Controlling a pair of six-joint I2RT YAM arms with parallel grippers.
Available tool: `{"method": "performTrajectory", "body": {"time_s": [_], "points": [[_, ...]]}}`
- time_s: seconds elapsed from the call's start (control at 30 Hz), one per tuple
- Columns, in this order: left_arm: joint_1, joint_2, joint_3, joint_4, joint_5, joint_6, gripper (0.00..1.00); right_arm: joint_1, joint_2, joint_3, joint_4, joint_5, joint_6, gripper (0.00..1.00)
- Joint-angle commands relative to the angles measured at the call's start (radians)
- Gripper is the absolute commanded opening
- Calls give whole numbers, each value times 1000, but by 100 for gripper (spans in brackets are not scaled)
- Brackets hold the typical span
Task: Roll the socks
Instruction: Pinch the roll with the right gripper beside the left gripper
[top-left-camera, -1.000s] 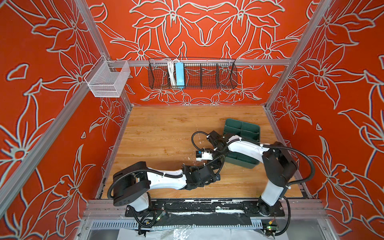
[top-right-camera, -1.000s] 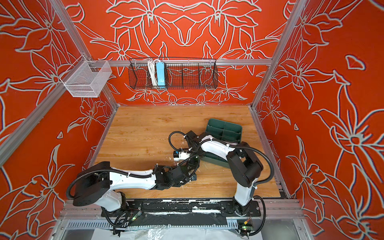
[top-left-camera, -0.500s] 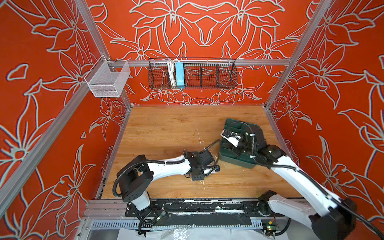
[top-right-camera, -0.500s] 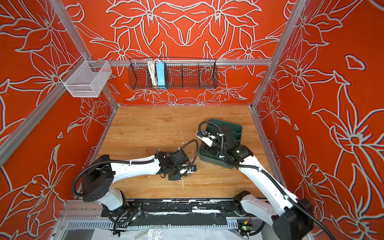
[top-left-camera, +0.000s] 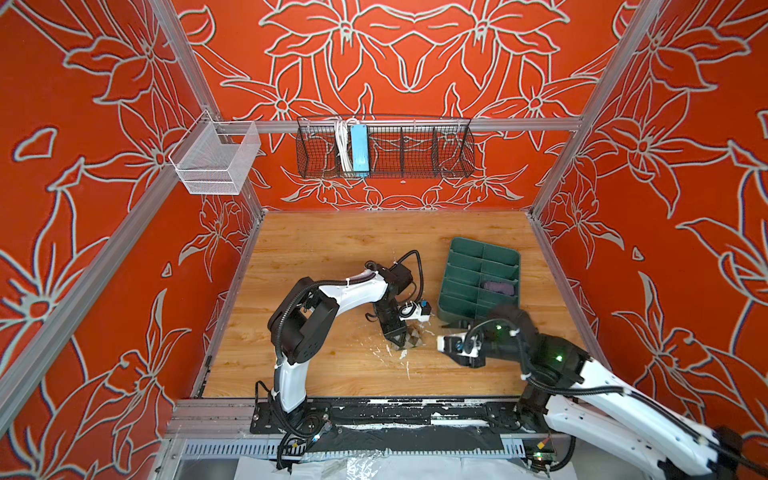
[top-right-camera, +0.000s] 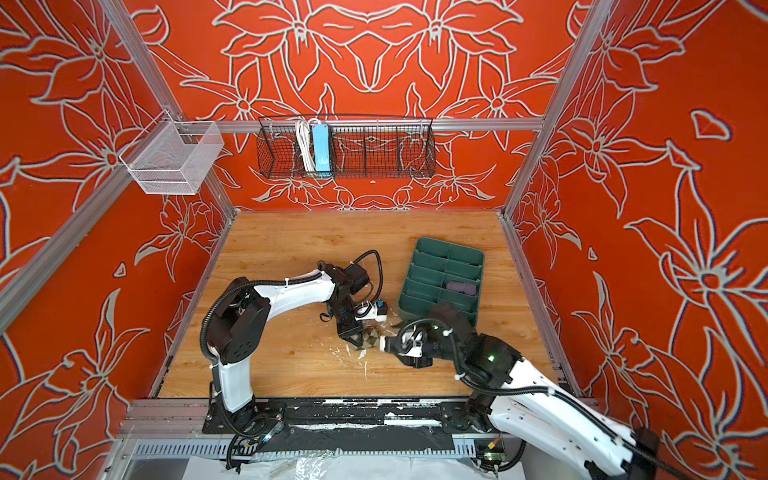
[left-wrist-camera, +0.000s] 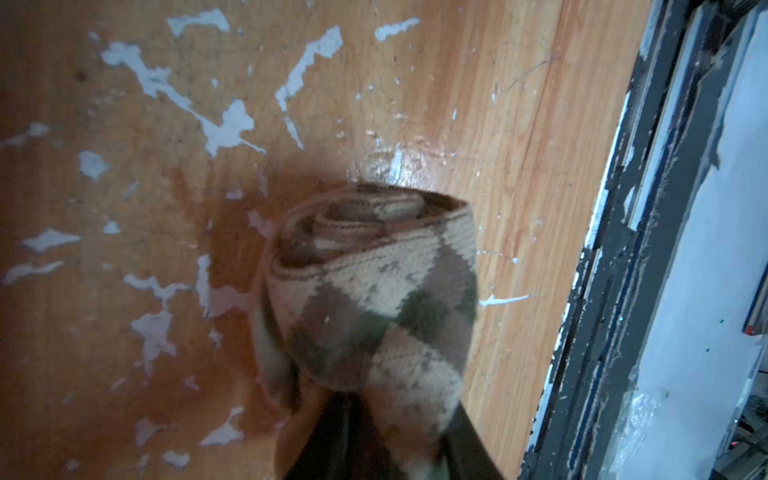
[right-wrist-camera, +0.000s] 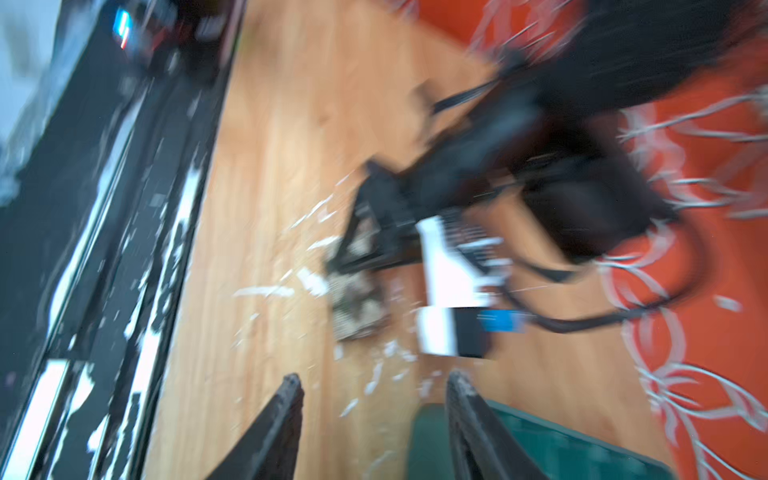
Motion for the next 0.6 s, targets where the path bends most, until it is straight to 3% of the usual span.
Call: {"method": "performTrajectory", "body": {"time_s": [0.0,0.23,0.43,0.57], "points": [[2,60,-2,-84,41,12,29,86,151,-41,176,245,-14,57],[15,71,11,-88,44,3,29,105,463,-63,557,331,-33,58],[18,71,13,-81,38,-3,30,105,628,-24,605,307,-67,56],[18,56,5,-64,23,-4,32,105,712,3,598,311,-43,47]]}}
